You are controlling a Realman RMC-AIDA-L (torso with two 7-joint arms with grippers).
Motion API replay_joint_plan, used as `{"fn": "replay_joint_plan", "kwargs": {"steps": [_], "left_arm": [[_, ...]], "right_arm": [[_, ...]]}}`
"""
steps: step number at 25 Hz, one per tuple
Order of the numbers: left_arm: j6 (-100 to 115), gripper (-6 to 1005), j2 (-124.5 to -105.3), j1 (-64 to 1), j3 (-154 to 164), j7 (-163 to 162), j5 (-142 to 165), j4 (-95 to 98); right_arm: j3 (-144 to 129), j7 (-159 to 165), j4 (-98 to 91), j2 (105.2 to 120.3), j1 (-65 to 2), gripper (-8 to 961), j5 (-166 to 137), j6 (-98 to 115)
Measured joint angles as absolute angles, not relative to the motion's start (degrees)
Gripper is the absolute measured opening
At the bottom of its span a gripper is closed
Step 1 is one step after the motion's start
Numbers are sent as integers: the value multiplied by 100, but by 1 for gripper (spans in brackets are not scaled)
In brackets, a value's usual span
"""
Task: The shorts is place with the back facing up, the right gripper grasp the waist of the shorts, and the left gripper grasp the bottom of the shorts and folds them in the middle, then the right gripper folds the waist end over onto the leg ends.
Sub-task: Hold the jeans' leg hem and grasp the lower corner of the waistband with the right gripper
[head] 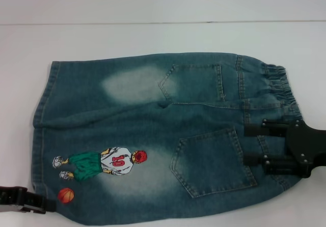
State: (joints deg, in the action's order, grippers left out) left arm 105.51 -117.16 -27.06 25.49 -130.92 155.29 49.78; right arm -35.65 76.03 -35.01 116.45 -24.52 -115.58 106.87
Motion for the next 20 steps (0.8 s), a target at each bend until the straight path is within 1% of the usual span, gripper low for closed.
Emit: {"fn": "replay_joint_plan", "kwargs": {"steps": [1,4,6,9,14,16,19,20], "left_arm": [[10552,560,-11715,-2708,2550,-13087,15530,4977],[10552,438,-11715,-2709,2535,-13067,15530,4971],[10548,356,-11715,-2710,2516,-13059,15530,4969],[10542,134,-11715,-2704,2507,-13052,15494,4971],[10518,85,-11716,-2698,2503,-13036,15451,4980],[10515,85,-11716,-2698,2504,-13011,15418,4985],[10512,84,-11715,-2701,2504,-12990,15329,5002],[10511,84,-11712,-2702,2505,-12987,15291,5007]], "right_arm": [[-3546,7614,-3506,11645,-2450,761,-11557,10687],[-3387,7661,-3526,11637,-2444,763,-11557,10687],[-3218,7743,-3544,11604,-2444,764,-11557,10687],[-2921,7976,-3549,11522,-2453,762,-11557,10652],[-2655,8330,-3577,11345,-2455,764,-11561,10534],[-2654,8549,-3689,11267,-2446,764,-11591,10462],[-2693,9176,-4128,11179,-2432,763,-11778,10357],[-2703,9680,-4585,11146,-2440,763,-12069,10353]]}}
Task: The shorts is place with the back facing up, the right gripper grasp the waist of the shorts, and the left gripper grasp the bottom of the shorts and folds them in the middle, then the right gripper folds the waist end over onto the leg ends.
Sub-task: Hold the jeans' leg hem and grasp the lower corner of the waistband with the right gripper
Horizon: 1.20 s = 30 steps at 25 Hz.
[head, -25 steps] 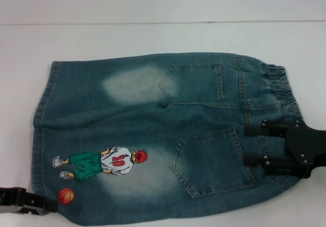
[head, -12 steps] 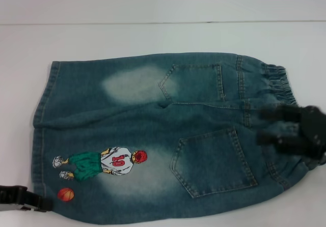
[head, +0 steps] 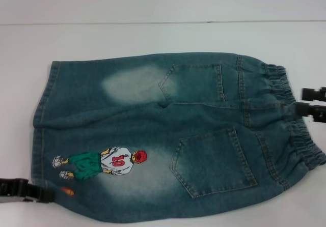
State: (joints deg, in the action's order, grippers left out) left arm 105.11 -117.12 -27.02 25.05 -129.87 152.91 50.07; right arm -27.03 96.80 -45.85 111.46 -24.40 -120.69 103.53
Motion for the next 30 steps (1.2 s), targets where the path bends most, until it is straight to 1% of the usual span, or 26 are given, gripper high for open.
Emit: {"fn": "replay_joint_plan", "kwargs": {"steps": [1,6,9,19,25,30], "left_arm": [[10511,84,-11706,-2702,2505,-12985,15252,5010],[10516,84,-11664,-2772,2505,-12977,15127,5013],[10532,83,-11656,-2803,2506,-12976,15051,5018],[10533,82,-11646,-2894,2512,-12935,14940,5017],[10504,81,-11650,-2891,2514,-12890,14859,4978],[10495,81,-11652,-2862,2503,-12885,14853,4968]], "right_arm": [[-2703,9680,-4585,11146,-2440,763,-12069,10353],[-2718,10410,-5741,11092,-2528,762,-13006,10523],[-2730,10525,-6240,11067,-2622,761,-13668,10934],[-3004,10436,-6332,11056,-2862,762,-14972,11008],[-3371,10509,-6136,11138,-3062,762,-15294,10741],[-3569,10529,-5785,11160,-3263,763,-15537,10554]]}}
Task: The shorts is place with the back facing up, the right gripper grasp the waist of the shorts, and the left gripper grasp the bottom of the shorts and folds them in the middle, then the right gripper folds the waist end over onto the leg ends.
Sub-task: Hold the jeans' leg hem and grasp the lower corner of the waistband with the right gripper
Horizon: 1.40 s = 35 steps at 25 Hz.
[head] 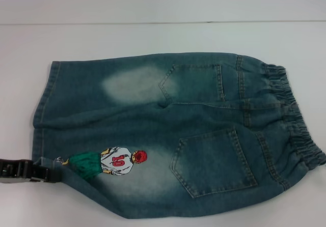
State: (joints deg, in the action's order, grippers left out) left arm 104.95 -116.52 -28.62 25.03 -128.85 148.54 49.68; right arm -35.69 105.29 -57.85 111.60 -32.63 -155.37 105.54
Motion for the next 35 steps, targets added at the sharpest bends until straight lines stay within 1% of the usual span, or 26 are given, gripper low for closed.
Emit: {"fn": "replay_joint_plan", "kwargs": {"steps": [4,9,14,23,30,35], "left_arm": [[10487,81,-11657,-2857,2503,-12860,14853,4966],[10477,82,-11665,-2856,2505,-12843,14853,4966],[10491,82,-11672,-2852,2505,-12841,14853,4966],[10475,82,-11682,-2847,2496,-12825,14853,4960],[10482,82,-11681,-2847,2495,-12823,14814,4956],[10485,82,-11680,-2847,2496,-12823,14805,4957]], "right_arm": [[-3726,10573,-5602,11201,-3406,763,-15733,10407],[-3850,10598,-5496,11312,-3523,763,-15846,10246],[-4033,10653,-5401,11359,-3553,764,-15869,10119],[-4027,10647,-5386,11363,-3560,761,-15837,10101],[-4023,10647,-5447,11236,-3619,762,-15837,10334],[-4082,10653,-5486,11257,-3707,763,-16005,10409]]}}
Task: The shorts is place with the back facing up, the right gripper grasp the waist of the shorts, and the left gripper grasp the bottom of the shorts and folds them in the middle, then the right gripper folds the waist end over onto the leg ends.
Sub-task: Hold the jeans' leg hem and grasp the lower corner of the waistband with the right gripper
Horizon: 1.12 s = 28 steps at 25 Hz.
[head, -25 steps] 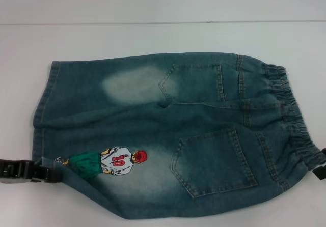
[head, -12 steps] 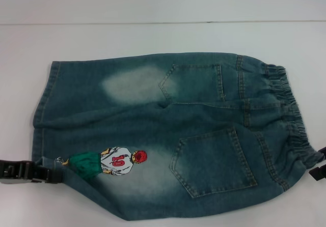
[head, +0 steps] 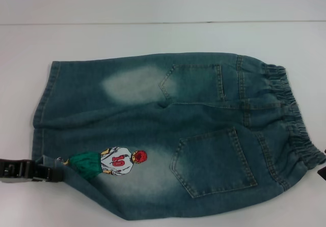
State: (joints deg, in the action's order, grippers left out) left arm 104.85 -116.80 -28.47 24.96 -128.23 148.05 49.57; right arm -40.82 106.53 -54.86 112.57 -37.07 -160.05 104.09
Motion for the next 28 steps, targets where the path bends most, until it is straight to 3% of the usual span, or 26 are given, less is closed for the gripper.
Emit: {"fn": "replay_joint_plan", "kwargs": {"steps": [11,28], "left_arm": [[10470,83,-11684,-2856,2496,-12823,14800,4950],[10467,82,-11688,-2865,2496,-12769,14791,4930]], "right_arm": [[-4127,10750,-5460,11284,-3824,763,-16299,10393],[-4335,10763,-5369,11449,-3951,716,-16232,10200]]}}
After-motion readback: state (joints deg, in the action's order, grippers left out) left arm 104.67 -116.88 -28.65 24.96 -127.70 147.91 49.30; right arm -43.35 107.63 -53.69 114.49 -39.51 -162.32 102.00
